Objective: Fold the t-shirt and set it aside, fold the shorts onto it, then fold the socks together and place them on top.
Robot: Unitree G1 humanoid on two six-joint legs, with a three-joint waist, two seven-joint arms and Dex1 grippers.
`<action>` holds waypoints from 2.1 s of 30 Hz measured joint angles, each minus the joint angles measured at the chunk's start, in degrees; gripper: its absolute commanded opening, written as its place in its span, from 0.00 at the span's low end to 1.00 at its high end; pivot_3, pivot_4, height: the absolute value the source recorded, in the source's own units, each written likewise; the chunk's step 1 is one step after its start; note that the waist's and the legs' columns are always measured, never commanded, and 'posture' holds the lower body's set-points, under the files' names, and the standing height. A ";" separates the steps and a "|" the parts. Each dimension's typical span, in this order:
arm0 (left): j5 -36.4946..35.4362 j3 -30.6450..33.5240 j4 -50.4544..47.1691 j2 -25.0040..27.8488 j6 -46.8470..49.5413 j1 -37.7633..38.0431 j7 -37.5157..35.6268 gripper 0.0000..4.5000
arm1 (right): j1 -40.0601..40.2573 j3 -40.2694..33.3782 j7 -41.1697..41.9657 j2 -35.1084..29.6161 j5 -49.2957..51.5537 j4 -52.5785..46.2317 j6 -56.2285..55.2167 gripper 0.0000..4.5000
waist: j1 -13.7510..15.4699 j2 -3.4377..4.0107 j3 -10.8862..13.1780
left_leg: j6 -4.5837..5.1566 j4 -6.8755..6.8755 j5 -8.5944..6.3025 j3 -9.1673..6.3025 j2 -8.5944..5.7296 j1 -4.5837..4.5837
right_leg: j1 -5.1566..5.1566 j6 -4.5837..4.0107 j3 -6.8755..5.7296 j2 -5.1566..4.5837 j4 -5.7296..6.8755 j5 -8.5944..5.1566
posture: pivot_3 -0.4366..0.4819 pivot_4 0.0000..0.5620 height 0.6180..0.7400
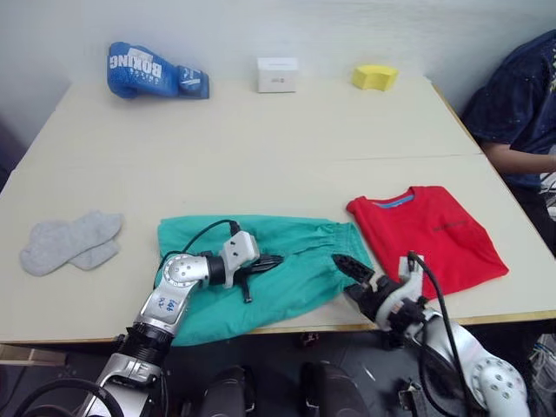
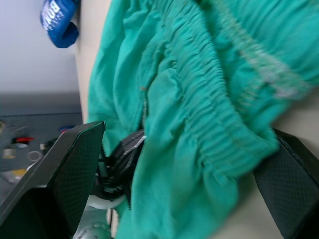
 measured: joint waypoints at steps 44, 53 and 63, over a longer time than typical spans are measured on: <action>-3.50 8.78 -13.14 2.56 21.29 5.27 9.90 0.00 | -23.01 20.15 36.09 4.44 -95.85 -2.07 -4.36 0.01 | 0.48 0.06 0.07 | -0.17 0.24 0.63 -0.15 -0.16 -0.89 | -0.94 0.01 -0.17 -0.08 0.52 0.04 | 0.48 0.27 1.00; -3.39 8.58 -11.45 2.65 20.15 4.25 10.01 0.00 | -24.73 22.26 40.74 11.24 -94.75 4.76 2.93 0.14 | 0.16 0.04 0.05 | -0.36 0.19 0.50 -0.11 -0.16 -0.87 | -0.93 0.01 -0.19 -0.09 0.45 0.14 | 0.48 0.27 1.00; -11.17 18.42 -17.72 3.90 21.18 14.65 9.20 0.00 | -25.03 12.53 64.96 4.05 -68.69 1.56 15.24 0.91 | 0.01 0.05 0.08 | 0.12 0.15 0.40 -0.18 -0.10 -0.87 | -0.93 -0.07 -0.22 -0.08 0.42 0.09 | 0.48 0.27 1.00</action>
